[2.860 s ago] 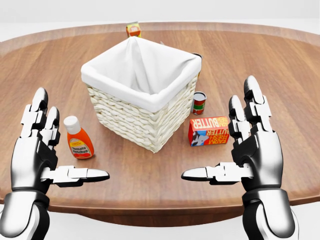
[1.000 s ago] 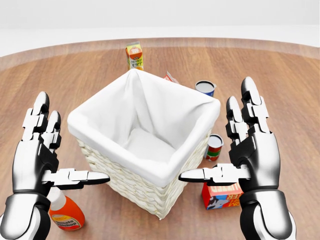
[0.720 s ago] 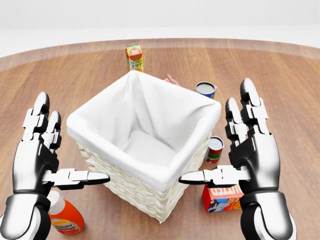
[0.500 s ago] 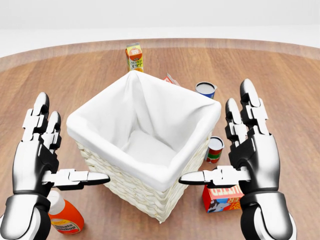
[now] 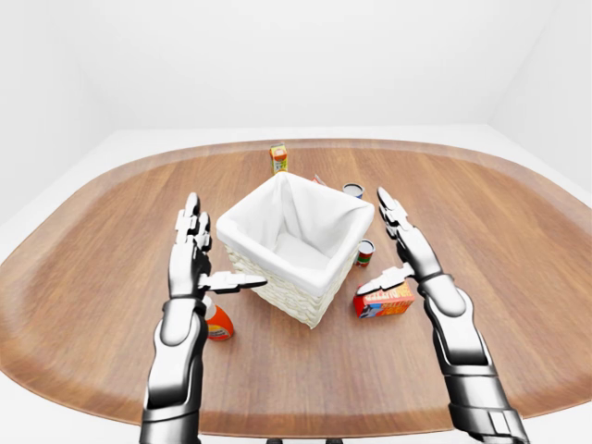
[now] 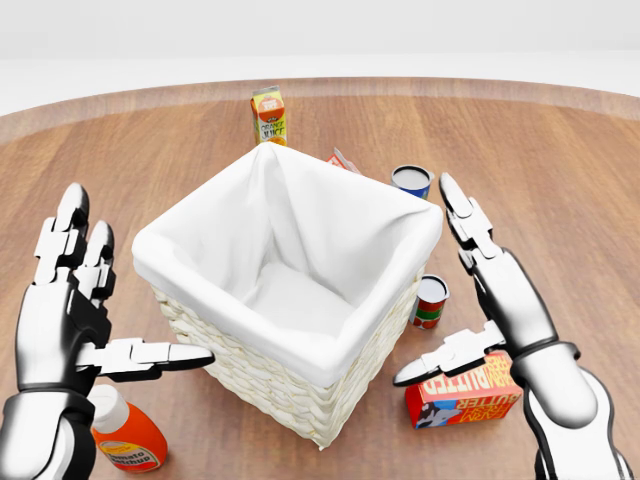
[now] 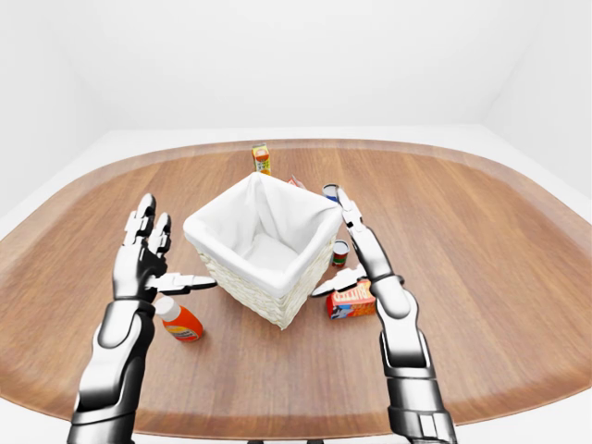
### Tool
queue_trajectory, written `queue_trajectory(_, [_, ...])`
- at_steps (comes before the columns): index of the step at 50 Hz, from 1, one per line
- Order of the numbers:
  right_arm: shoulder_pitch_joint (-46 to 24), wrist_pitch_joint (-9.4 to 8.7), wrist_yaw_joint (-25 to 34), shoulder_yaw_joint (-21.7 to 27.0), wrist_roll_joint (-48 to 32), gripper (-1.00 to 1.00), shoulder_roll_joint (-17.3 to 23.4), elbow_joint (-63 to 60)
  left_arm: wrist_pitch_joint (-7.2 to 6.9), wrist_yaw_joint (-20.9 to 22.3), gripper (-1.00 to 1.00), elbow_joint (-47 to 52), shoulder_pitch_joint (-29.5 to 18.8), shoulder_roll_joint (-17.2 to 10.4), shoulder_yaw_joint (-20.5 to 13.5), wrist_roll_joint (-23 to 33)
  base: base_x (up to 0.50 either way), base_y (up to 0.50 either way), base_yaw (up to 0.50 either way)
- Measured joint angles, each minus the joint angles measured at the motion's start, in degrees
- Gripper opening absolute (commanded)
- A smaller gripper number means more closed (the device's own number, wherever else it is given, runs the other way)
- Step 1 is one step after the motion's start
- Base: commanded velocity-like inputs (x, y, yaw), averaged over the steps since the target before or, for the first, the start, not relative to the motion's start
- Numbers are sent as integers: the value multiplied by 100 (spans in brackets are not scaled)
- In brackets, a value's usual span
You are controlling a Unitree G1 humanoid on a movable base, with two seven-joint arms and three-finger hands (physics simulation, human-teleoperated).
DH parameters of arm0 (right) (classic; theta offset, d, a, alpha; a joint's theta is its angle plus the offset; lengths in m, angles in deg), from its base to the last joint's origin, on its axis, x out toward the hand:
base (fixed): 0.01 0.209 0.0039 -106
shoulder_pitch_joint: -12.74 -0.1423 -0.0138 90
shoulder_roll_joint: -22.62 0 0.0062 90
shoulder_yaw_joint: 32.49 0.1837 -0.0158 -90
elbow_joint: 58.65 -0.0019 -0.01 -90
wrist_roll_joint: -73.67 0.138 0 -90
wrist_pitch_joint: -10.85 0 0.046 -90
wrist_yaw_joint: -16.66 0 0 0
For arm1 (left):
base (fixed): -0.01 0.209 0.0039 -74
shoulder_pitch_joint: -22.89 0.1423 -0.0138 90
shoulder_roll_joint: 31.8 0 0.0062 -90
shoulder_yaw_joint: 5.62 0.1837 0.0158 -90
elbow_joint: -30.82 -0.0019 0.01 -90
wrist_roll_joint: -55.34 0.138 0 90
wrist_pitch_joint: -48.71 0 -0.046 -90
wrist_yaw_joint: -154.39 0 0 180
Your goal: Pick up the butter and put it in the basket.
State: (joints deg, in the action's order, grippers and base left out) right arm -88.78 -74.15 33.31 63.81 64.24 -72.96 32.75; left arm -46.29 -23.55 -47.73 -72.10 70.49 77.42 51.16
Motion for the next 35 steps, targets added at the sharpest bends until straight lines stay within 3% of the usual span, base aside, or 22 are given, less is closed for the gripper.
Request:
queue_trajectory(14, [-611, 0, 439, 63, -1209, 100, 421, 1376, 0, -15, 100, 83, 57, 2, -32, -37, 0, 0, 0])
queue_trajectory(35, [-1348, 0, -6, -289, -2723, 100, 668, 3546, 0, -32, 100, 147, 101, 9, -47, -56, 0, 0, 0])
